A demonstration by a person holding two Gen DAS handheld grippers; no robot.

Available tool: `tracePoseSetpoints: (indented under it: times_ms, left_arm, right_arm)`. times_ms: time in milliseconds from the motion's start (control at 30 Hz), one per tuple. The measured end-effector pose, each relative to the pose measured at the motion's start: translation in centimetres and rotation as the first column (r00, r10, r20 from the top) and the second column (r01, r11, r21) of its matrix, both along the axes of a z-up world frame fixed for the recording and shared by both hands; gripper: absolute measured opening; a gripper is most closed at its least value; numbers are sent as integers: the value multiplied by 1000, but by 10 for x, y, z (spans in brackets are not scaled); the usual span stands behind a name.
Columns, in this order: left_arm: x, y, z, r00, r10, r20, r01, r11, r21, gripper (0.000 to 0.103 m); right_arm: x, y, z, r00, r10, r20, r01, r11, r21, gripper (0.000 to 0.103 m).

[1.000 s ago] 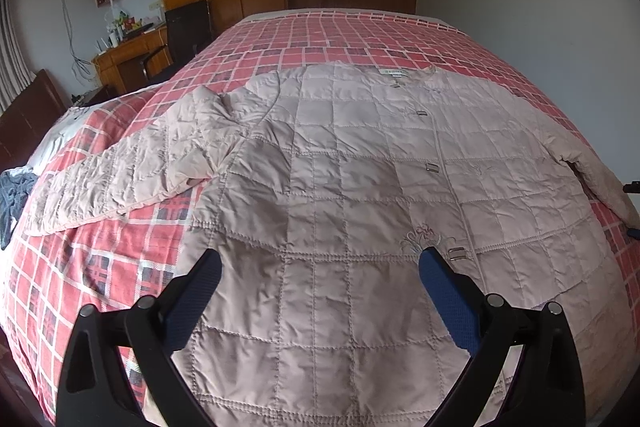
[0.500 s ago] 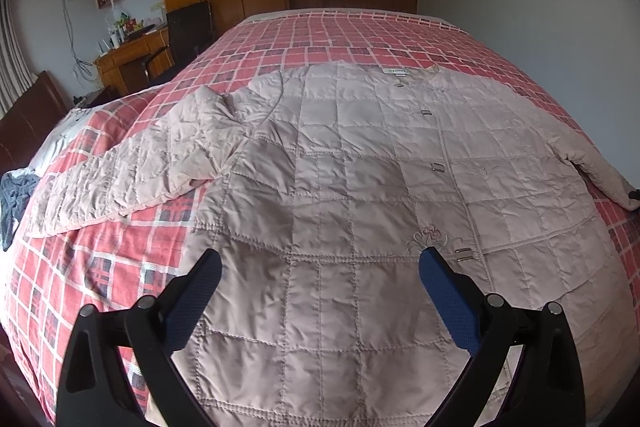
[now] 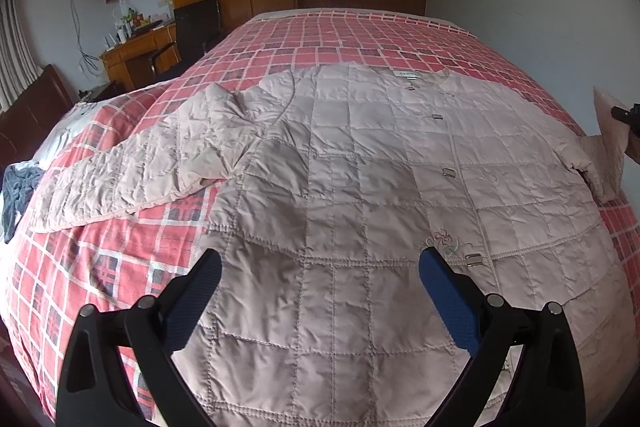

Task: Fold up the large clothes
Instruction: 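Lift the sleeve with the right gripper and fold it across the jacket body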

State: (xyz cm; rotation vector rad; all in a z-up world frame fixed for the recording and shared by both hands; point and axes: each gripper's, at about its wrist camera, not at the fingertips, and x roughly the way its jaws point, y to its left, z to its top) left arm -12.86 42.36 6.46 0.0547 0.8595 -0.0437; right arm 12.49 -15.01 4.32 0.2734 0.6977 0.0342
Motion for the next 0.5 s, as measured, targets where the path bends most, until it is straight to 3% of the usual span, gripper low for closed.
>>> tracePoseSetpoints:
  times_ms: [200, 333, 500]
  left_arm:
    - [15, 9, 3, 1000, 5, -30, -7, 997, -76, 99]
    - [28, 10, 5, 998, -14, -59, 6, 991, -136, 99]
    - [44, 0, 7, 993, -59, -99, 37, 976, -214, 99]
  right_arm:
    - [4, 84, -7, 964, 266, -23, -267, 959, -95, 7]
    - [-1, 129, -22, 914, 400, -62, -405, 902, -148, 7]
    - [0, 173, -50, 846, 516, -136, -532, 836, -133, 9]
